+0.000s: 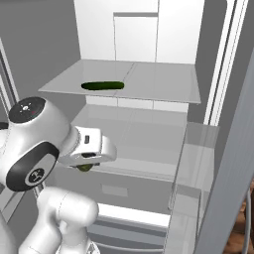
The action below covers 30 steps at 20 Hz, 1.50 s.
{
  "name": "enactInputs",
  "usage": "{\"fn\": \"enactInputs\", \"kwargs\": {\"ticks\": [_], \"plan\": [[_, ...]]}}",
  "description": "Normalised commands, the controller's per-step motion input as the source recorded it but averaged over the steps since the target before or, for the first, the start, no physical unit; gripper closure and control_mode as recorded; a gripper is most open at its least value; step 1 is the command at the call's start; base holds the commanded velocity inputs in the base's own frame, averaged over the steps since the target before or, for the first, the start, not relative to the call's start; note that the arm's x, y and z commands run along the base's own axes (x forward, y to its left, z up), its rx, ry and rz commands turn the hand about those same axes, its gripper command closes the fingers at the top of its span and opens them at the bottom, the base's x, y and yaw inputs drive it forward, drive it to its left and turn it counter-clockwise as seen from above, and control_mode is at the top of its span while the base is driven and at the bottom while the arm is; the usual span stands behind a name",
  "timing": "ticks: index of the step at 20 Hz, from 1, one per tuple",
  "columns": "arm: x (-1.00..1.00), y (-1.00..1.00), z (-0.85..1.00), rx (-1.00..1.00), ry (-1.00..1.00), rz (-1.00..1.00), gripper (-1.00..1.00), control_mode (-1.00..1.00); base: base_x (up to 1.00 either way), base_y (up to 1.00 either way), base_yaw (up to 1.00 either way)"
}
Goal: Place one cucumber and one fish in each tupperware on the nearby counter, to pack two identical lunches.
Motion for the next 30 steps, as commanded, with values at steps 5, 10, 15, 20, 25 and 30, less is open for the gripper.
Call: {"fn": "enactInputs", "kwargs": {"ticks": [5,10,15,20,25,30], "plan": [[-0.07,0.1,-0.11,0.0,-0.08,0.0,1.0,-1.0,0.0,0.0,0.0],[0.0,0.2,0.0,0.0,-0.09,0.0,1.0,-1.0,0.0,0.0,0.0],[0.0,0.25,-0.06,0.0,-0.01,0.0,1.0,-1.0,0.0,0.0,0.0],[-0.01,0.03,-0.03,0.0,0.0,0.0,1.0,1.0,-0.2,0.01,0.04],[0.0,0.0,0.0,0.0,0.0,0.0,1.0,1.0,-0.69,-0.25,0.08],[0.0,0.0,0.0,0.0,0.0,0.0,1.0,1.0,-0.92,-0.5,0.1]]}}
